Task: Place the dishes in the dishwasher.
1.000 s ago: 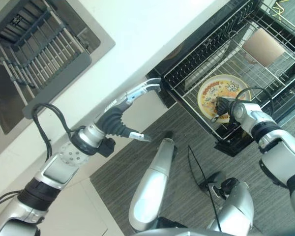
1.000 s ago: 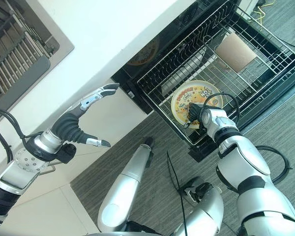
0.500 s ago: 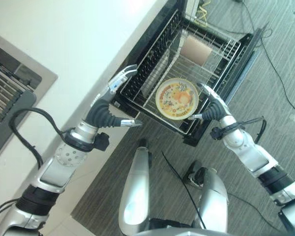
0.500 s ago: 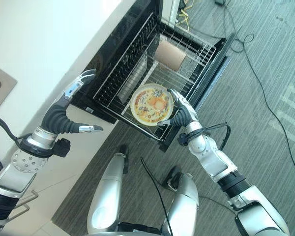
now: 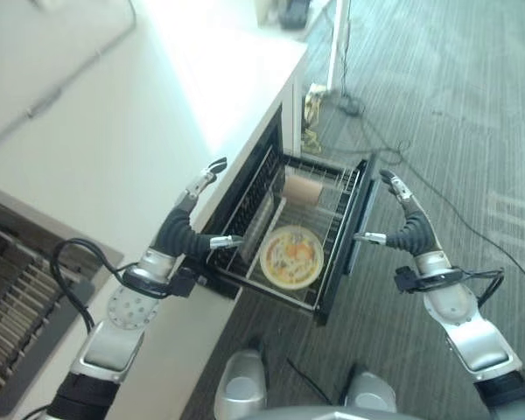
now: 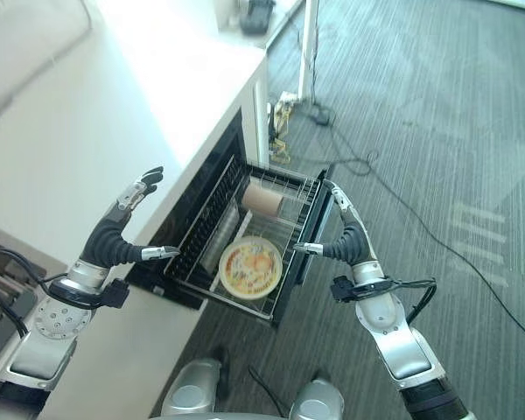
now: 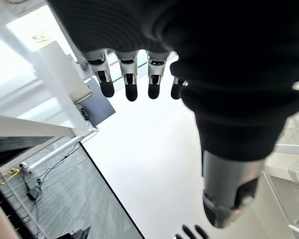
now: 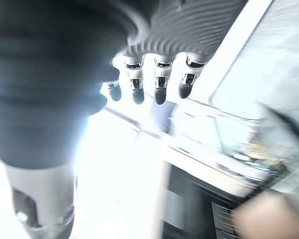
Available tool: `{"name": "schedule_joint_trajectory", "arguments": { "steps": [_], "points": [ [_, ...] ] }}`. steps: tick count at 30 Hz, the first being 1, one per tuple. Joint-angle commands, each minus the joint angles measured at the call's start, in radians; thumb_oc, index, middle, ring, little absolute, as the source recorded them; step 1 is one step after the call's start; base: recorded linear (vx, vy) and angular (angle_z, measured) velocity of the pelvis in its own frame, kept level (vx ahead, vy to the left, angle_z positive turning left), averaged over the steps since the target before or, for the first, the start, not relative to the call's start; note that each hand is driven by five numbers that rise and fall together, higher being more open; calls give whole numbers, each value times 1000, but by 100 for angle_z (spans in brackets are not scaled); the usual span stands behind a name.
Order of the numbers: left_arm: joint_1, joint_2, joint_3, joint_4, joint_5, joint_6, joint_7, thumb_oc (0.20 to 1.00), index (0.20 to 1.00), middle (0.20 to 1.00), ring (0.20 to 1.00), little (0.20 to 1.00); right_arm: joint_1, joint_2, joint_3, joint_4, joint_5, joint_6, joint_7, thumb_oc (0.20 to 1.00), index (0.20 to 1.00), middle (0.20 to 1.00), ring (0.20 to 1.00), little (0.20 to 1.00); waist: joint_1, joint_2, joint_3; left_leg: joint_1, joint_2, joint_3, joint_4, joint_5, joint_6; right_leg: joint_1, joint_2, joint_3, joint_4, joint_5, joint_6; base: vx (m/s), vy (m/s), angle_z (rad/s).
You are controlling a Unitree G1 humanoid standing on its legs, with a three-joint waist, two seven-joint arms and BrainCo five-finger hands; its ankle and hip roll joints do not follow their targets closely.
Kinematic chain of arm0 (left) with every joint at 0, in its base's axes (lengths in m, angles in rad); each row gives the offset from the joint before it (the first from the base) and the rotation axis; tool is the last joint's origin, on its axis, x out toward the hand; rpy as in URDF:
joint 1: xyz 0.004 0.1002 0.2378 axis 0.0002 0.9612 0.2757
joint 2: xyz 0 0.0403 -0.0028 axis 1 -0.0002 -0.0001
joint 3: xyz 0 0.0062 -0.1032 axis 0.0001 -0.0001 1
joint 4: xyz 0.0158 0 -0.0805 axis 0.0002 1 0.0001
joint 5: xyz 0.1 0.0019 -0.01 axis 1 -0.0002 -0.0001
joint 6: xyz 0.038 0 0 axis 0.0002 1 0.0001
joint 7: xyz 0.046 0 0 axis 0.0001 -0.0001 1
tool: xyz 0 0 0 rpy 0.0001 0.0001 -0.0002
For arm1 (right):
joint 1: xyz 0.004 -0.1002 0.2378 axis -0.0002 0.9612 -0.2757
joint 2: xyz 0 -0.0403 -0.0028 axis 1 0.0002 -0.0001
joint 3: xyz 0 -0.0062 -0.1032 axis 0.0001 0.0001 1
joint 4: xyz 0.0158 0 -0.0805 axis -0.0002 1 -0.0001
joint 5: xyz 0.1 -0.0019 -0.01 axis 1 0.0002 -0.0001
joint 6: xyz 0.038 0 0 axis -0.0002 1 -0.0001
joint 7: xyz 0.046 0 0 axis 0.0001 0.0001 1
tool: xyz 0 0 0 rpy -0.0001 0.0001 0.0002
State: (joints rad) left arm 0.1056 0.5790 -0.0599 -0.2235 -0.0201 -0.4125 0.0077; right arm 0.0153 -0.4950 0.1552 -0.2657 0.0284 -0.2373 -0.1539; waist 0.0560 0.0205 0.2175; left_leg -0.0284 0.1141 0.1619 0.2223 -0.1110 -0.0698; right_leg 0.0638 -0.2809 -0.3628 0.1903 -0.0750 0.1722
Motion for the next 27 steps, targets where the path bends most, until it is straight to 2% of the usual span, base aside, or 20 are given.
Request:
{"name": "schedule_joint_trajectory", "arguments": {
  "steps": [1, 4, 8, 11, 13, 16, 19, 21, 27],
  "points": [
    [-41, 27, 23, -13, -39, -48, -17, 1000, 1000, 1000, 1000, 1000, -71, 5, -19, -11, 113, -130, 18, 1000, 1000, 1000, 1000, 1000, 1, -21, 24, 6, 71, 52, -67, 86, -21, -48, 10, 15, 45, 9, -3, 1, 10, -14],
    [3, 9, 58, -4, -52, -69, -22, 1000, 1000, 1000, 1000, 1000, -10, 32, -85, 2, 160, -167, -2, 1000, 1000, 1000, 1000, 1000, -24, -16, -8, 52, 83, 75, -124, 105, -29, -19, 21, 15, 8, 14, 7, -6, 18, -9],
    [32, -3, 89, 35, -65, -93, -18, 1000, 1000, 1000, 1000, 1000, 66, 90, -203, 110, 311, -208, -39, 1000, 1000, 1000, 1000, 1000, -56, -10, -36, 100, 89, 98, -185, 123, -37, 5, 36, 18, -11, 19, 14, -29, 9, -9],
    [43, -6, 110, 56, -79, -100, -29, 1000, 1000, 1000, 1000, 1000, 97, 131, -274, 199, 344, -192, -66, 1000, 1000, 1000, 1000, 1000, -72, -6, -50, 122, 93, 111, -196, 122, -40, 19, 41, 18, -22, 19, 13, -8, -17, -9],
    [36, -12, 123, 72, -77, -99, -34, 1000, 1000, 1000, 1000, 1000, 90, 154, -298, 276, 342, -153, -104, 1000, 1000, 1000, 1000, 1000, -76, -3, -56, 138, 93, 121, -195, 115, -40, 30, 42, 8, -27, 18, 10, -12, -36, -5],
    [14, -5, 134, 101, -69, -95, -35, 1000, 1000, 1000, 1000, 1000, 63, 185, -307, 395, 355, -126, -134, 1000, 1000, 1000, 1000, 1000, -73, -2, -56, 154, 93, 140, -184, 103, -35, 37, 32, -12, -11, 25, 11, -20, -49, -9],
    [0, 3, 141, 124, -78, -96, -44, 1000, 1000, 1000, 1000, 1000, 55, 196, -326, 512, 413, -116, -123, 1000, 1000, 1000, 1000, 1000, -65, 0, -52, 166, 88, 141, -169, 83, -31, 46, 24, -23, 7, 18, 12, -6, -53, -7],
    [-16, 4, 130, 132, -71, -95, -50, 1000, 1000, 1000, 1000, 1000, 36, 202, -316, 613, 450, -114, -97, 1000, 1000, 1000, 1000, 1000, -51, 5, -50, 169, 84, 140, -160, 75, -30, 54, 16, -38, 10, 20, 11, 6, -62, 6],
    [-67, 4, 80, 124, -46, -66, -73, 1000, 1000, 1000, 1000, 1000, -56, 219, -212, 795, 547, -49, 7, 1000, 1000, 1000, 1000, 1000, 5, 20, -46, 169, 72, 118, -129, 58, -30, 78, -10, -95, 39, 11, 2, 47, -29, 12]
  ]
}}
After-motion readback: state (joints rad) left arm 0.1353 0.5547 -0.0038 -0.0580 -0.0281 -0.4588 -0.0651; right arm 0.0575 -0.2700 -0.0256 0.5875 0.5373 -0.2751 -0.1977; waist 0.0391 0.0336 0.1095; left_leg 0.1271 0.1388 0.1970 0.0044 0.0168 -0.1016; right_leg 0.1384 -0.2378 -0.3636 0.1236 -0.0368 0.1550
